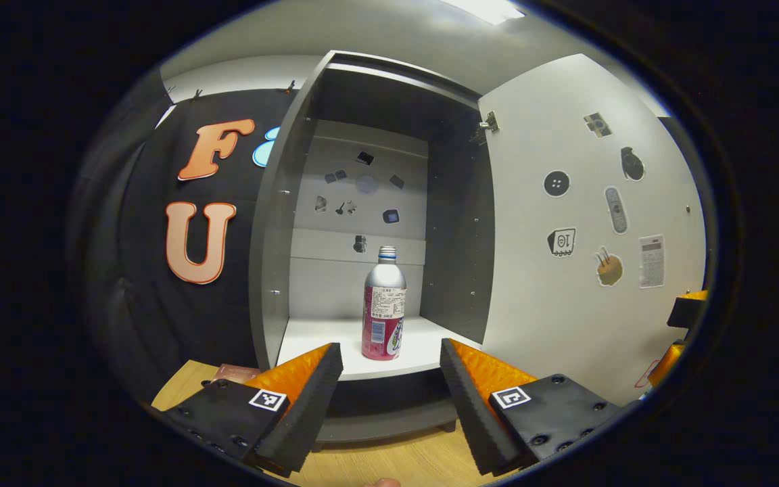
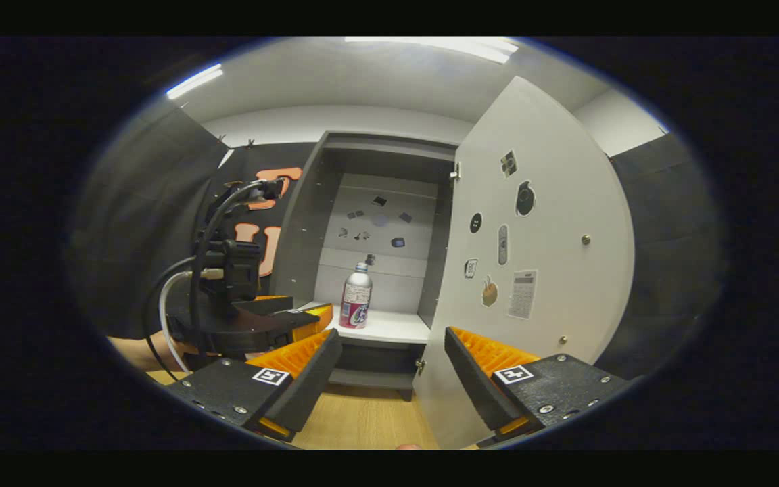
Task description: Open the cabinet door with the right hand, grasp the bottle in the cabinet with the left hand and place it on the coaster, then close the cabinet door with the right hand.
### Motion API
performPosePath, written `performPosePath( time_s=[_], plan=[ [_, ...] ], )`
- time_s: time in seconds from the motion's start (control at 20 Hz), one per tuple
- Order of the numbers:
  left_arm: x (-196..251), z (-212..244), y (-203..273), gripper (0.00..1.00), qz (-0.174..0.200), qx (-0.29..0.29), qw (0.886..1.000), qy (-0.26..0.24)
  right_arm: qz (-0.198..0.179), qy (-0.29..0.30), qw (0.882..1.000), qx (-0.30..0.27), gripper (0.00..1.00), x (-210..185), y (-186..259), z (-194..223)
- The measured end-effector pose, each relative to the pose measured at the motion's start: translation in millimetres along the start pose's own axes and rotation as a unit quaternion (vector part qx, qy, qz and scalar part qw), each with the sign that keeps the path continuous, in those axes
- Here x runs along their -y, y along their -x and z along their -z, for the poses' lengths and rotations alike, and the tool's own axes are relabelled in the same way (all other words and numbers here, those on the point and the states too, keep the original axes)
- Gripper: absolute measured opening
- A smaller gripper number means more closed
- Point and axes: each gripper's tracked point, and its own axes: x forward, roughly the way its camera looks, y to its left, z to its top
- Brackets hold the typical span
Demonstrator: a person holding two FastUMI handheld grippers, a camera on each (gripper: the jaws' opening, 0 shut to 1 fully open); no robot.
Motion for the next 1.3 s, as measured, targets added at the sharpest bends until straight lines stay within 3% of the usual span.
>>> performPosePath(
  time_s=[0.25,0.45,0.65,0.9,1.3],
  plan=[
    [-2.0,2.2,-73.2,0.95,0.045,0.011,0.999,-0.029,0.059,-0.035,0.997,-0.031,0.94,1.9,-17.3,15.3],
    [1.3,10.0,-112.4,0.94,0.071,0.019,0.997,-0.034,0.099,-0.011,0.994,-0.047,0.94,13.4,-27.2,21.6],
    [-2.8,21.6,-137.7,0.95,0.068,0.011,0.997,-0.027,0.108,0.015,0.993,-0.04,0.94,19.0,-31.7,16.6],
    [-8.0,32.2,-161.3,0.95,0.056,0.0,0.998,-0.015,0.093,0.027,0.994,-0.045,0.94,15.4,-37.8,17.4],
    [-7.2,32.7,-168.9,0.93,0.046,0.003,0.999,-0.015,0.079,0.019,0.995,-0.054,0.97,16.4,-38.7,23.6]
  ],
)
